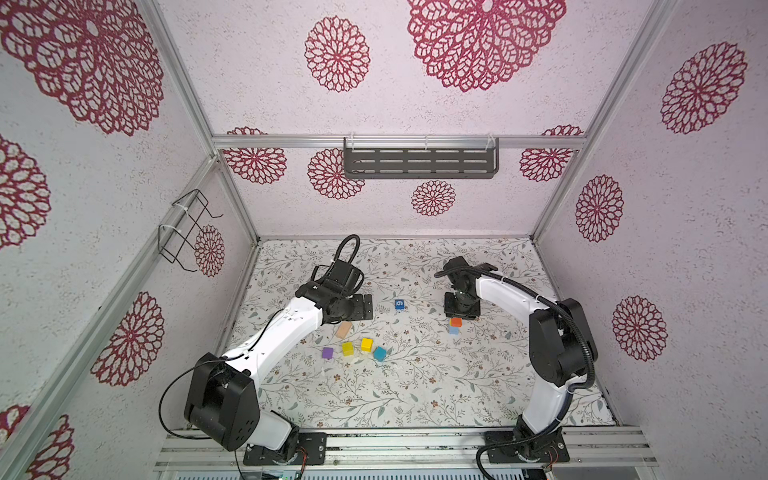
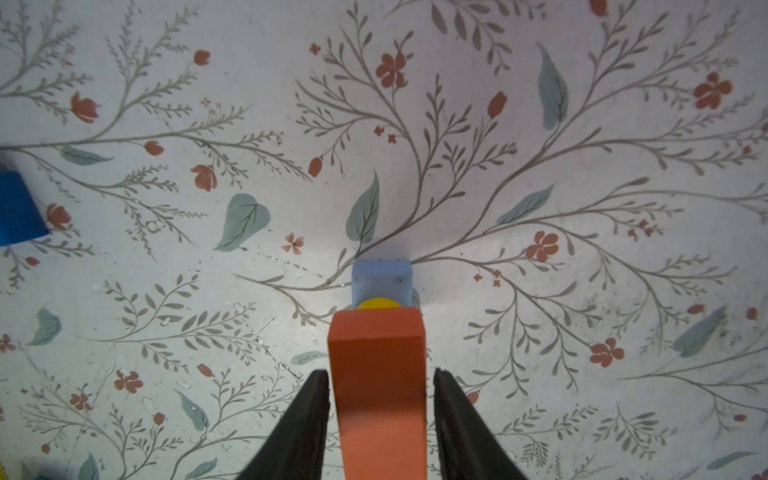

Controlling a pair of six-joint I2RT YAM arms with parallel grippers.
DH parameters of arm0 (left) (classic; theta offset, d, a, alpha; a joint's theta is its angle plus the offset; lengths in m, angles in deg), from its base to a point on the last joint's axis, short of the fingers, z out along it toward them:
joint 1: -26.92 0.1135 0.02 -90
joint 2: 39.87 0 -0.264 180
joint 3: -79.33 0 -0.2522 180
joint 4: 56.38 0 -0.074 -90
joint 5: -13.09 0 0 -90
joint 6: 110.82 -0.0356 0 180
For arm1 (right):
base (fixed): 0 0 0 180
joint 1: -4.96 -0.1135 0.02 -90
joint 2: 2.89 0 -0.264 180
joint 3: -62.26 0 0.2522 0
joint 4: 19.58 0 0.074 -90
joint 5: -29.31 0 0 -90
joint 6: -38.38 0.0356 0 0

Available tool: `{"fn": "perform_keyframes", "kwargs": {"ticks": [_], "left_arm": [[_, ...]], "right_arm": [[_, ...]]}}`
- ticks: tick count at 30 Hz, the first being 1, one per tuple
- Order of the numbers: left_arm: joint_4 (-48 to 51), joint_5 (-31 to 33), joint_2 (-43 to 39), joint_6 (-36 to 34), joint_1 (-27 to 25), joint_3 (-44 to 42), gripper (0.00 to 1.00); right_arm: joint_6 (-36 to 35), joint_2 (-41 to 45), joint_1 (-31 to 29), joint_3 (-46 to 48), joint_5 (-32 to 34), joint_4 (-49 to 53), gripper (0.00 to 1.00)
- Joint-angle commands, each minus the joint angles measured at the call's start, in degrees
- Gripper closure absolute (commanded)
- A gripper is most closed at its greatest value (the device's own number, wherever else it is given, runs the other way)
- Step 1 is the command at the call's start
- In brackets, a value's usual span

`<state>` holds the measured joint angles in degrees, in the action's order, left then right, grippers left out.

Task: Build the wood block tower
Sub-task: 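Lower the orange block onto the yellow cylinder and open the right gripper, then raise the right gripper and move it toward the teal cube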

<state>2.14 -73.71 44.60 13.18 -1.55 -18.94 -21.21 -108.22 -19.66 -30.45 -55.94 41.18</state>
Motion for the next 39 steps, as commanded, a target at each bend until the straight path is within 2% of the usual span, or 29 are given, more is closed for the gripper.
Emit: {"fn": "perform_keyframes", "kwargs": {"ticks": [1, 22, 28, 35, 39], "left_arm": [[-0.6, -0.4, 0.5, -0.3, 0.0, 0.1, 0.03], [-0.4, -0.4, 0.7, -0.4, -0.1, 0.3, 0.03], [1.2, -0.6, 0.8, -1.0, 0.0, 1.5, 0.03], [6.3, -1.2, 0.2, -2.9, -0.3, 3.8, 0.00], [9.1, -1.7, -0.4, -3.9, -0.8, 3.8, 0.13]], "right_arm": [[-0.7, -0.1, 0.3, -2.0, 0.8, 1.3, 0.55], [-1.2, -1.0, 0.4, -1.7, 0.7, 0.9, 0.54], [-2.3, 1.0, 0.4, -1.9, 1.5, 1.5, 0.45], [-6.2, 7.3, 0.6, -1.0, 1.1, 0.6, 0.35], [-8.2, 12.7, 1.3, 2.2, 0.7, -1.1, 0.30]]}}
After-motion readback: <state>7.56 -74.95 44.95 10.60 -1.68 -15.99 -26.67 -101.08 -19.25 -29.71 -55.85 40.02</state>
